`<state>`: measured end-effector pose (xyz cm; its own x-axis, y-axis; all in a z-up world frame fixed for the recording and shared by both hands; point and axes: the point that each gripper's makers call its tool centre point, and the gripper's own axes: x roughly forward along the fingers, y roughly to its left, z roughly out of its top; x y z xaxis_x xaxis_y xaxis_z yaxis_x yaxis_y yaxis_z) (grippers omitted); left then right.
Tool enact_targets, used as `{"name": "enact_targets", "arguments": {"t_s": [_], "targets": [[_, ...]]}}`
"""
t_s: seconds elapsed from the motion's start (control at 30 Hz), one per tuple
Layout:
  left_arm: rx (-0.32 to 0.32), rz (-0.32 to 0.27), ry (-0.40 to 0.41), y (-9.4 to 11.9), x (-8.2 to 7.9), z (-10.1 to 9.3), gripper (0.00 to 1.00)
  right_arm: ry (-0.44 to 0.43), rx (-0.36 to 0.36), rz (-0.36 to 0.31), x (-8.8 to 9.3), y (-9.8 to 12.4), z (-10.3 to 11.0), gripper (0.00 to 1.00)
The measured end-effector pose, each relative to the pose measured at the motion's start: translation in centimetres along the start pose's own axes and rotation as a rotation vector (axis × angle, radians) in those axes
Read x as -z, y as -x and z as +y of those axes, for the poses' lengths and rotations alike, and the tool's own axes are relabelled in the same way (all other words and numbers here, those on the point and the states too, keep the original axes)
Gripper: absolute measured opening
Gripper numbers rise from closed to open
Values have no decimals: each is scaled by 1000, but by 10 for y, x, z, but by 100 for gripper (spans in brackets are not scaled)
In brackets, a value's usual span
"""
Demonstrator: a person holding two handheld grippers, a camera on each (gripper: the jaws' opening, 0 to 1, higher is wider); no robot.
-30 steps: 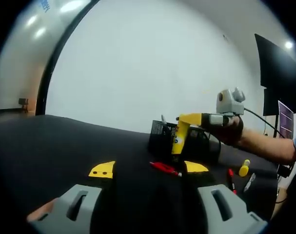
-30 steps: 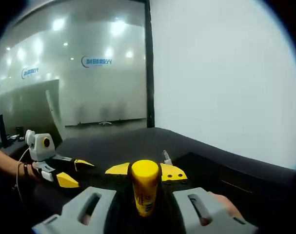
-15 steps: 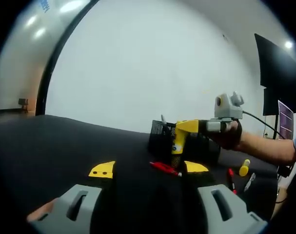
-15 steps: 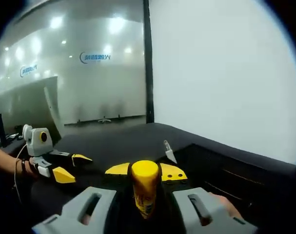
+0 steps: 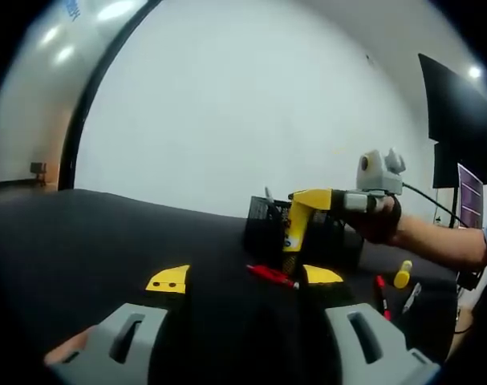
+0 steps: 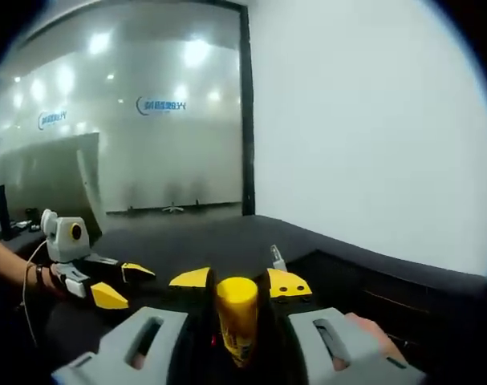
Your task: Pick up pens and glue sticks and place them into the holder.
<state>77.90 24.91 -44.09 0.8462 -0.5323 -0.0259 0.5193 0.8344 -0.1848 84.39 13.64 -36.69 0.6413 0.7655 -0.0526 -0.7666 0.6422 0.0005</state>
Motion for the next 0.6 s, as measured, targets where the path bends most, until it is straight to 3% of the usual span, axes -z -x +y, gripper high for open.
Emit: {"name": "enact_targets", "arguments": {"t_s": [0.13,0.27,0.4,0.6], "targets": [[1,2,-2,-1,0,0,52,20,21,-68,-21,23,1,22],[-1,0,0,-1,0,0,52,73,42,-102,-32,65,3,23],[4,-2,-3,-1,0,-2,52,76,54,-100,-27,104,-2,23],[-2,-2,-4,0,0,-4,52,42,56,-29,-11,144,-7,27]]}}
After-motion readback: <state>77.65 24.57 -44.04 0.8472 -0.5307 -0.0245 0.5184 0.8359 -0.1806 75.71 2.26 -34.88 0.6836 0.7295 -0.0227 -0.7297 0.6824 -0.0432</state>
